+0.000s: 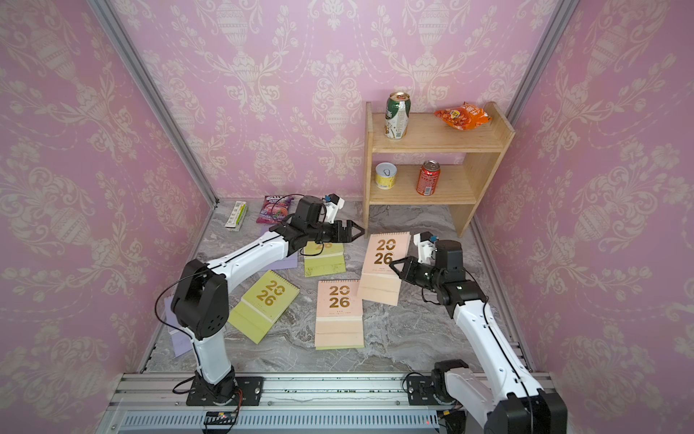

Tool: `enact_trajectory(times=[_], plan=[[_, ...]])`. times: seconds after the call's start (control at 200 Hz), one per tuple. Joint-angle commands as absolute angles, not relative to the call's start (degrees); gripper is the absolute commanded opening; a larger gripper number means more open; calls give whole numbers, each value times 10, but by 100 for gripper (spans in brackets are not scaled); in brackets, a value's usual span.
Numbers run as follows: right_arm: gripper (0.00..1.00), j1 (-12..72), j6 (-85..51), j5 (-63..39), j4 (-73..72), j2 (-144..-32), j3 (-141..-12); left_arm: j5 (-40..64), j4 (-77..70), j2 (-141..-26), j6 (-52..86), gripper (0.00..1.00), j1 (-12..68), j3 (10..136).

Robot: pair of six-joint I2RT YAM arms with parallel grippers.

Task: Stack the calendars
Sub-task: Place the calendar at the calendar.

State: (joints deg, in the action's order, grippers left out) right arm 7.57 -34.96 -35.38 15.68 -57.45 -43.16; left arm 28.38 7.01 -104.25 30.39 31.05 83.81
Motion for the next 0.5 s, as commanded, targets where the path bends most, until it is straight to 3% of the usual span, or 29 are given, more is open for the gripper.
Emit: enact_trajectory(times=[0.0, 0.2, 0.495], plan=[[0, 125, -392, -375, 70, -576, -425, 248, 87, -977, 267, 99, 306, 784], [0, 225, -424, -367, -19, -611, -385, 208, 115, -878, 251, 99, 301, 697], [0, 300, -460, -357, -122, -665, -337, 159, 141, -737, 252, 99, 283, 592]])
